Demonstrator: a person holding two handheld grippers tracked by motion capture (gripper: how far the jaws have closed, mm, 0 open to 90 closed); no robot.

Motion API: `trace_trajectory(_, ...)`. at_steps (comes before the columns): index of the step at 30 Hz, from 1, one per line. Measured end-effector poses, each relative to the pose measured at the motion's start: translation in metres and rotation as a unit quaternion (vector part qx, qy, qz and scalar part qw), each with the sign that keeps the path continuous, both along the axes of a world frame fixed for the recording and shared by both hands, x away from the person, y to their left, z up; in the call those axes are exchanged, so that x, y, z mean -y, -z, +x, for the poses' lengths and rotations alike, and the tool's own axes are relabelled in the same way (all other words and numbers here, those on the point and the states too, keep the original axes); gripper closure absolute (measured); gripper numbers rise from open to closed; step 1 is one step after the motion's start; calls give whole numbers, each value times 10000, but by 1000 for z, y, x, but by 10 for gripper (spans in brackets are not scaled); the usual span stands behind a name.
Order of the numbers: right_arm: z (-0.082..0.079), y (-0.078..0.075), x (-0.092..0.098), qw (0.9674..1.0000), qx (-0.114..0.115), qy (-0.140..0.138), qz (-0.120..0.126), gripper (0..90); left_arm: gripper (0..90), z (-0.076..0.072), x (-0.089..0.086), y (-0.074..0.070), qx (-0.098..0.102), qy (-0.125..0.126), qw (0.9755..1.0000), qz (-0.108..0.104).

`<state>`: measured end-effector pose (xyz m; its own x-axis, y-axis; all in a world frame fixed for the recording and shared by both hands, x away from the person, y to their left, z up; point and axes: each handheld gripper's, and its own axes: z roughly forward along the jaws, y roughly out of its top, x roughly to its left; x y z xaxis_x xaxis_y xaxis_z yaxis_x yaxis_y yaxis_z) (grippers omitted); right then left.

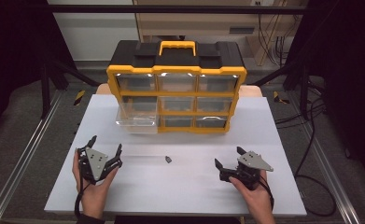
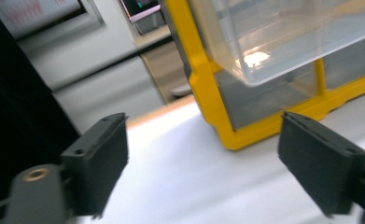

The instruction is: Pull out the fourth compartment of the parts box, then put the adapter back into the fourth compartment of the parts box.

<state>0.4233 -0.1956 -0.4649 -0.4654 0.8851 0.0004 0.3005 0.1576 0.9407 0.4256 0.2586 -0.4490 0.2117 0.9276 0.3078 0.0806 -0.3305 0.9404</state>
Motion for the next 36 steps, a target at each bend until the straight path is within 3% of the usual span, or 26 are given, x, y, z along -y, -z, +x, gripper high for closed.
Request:
trace_trajectory(3,3,-2,-11,9997,-184,-128,-105,68,71,0,-11,4,3,140,9997,-179)
trace_trajectory(7,10,-6,-29,9981,-426,-303,-325,70,71,-8,-25,8,5,24,9995,-317)
trace_trajectory(13,35,-17,-53,9951,-786,-257,-543,75,78,-5,-40,13,-113,-72,9971,-756)
trace_trajectory(19,53,-27,-85,9896,-1043,-504,-855,72,94,-4,-42,13,-139,-122,9968,-777)
trace_trajectory(26,53,-32,-104,9864,-1168,-751,-878,64,87,-6,-40,12,-111,-99,9970,-755)
trace_trajectory(29,54,-32,-114,9832,-1281,-866,-969,62,74,-3,-39,14,-185,1,9968,-783)
trace_trajectory(31,57,-28,-124,9787,-1457,-972,-1072,68,58,-2,-39,14,-235,52,9962,-832)
trace_trajectory(32,57,-28,-124,9787,-1457,-972,-1072,68,58,-2,-39,14,-229,57,9962,-838)
trace_trajectory(33,57,-27,-127,9771,-1524,-1000,-1096,68,55,-2,-39,14,-232,77,9962,-834)
trace_trajectory(34,59,-24,-132,9736,-1663,-1073,-1141,72,37,-2,-39,14,-251,99,9962,-833)
trace_trajectory(35,59,-24,-132,9736,-1663,-1073,-1141,72,37,-2,-39,15,-276,109,9961,-832)
trace_trajectory(36,59,-23,-135,9713,-1716,-1145,-1180,72,32,-1,-39,15,-293,110,9962,-807)
